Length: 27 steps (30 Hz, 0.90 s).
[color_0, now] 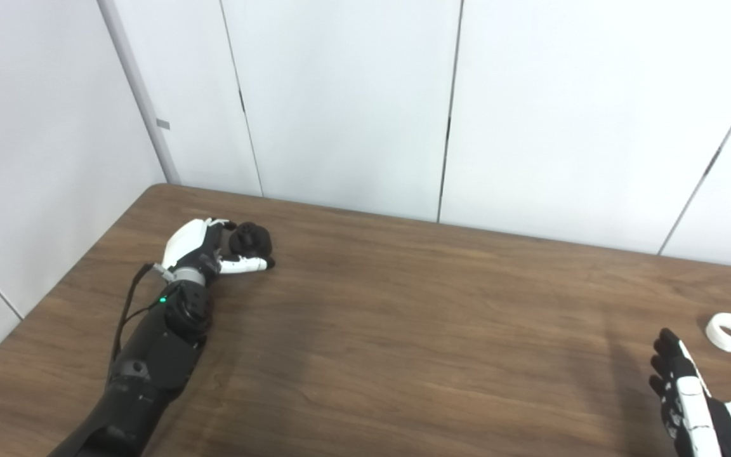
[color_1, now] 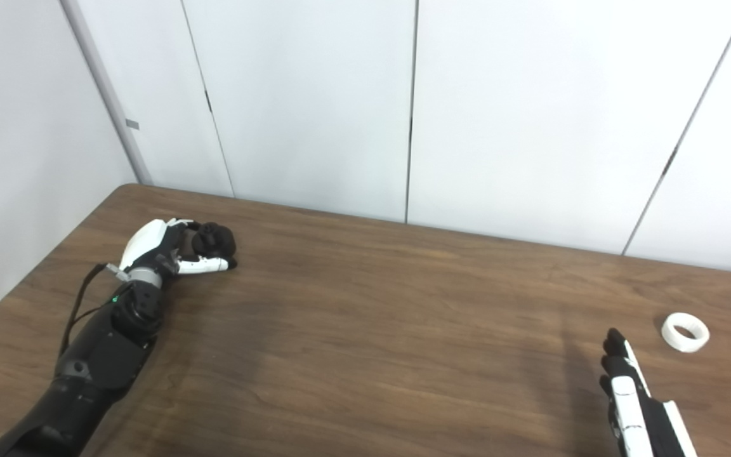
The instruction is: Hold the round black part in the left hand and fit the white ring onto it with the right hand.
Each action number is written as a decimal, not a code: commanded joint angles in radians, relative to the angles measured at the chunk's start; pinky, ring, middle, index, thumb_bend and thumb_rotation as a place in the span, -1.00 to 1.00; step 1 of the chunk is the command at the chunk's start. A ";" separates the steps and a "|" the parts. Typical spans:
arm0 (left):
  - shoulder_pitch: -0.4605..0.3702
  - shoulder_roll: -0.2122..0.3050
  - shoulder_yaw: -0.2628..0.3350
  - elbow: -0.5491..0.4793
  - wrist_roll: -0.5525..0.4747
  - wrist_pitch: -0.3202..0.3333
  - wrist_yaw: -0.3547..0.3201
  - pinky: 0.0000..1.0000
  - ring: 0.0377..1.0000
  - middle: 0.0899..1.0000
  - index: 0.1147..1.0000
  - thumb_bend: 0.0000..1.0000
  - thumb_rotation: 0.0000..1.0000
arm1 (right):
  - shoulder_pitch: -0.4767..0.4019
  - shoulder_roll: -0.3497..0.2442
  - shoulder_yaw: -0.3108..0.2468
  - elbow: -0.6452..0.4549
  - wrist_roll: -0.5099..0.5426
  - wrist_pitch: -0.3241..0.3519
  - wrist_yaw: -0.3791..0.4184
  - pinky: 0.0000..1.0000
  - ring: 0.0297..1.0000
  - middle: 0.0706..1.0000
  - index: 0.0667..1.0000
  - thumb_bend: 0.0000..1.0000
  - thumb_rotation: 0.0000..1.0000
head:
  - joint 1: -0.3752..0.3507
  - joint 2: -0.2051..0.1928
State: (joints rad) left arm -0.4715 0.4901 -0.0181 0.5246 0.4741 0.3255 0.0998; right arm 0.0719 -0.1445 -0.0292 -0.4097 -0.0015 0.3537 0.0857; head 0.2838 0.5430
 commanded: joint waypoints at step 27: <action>-0.035 0.029 0.018 0.010 -0.042 -0.056 0.030 1.00 1.00 0.80 0.41 0.96 -0.31 | -0.002 -0.004 -0.005 0.013 0.002 -0.066 0.001 1.00 1.00 1.00 1.00 -0.18 1.00 | -0.006 0.017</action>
State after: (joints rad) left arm -0.4763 0.4903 -0.0084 0.5539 0.4375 0.2809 0.1188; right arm 0.0817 -0.1444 -0.0309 -0.3782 -0.0045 0.3420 0.0870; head 0.2761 0.5584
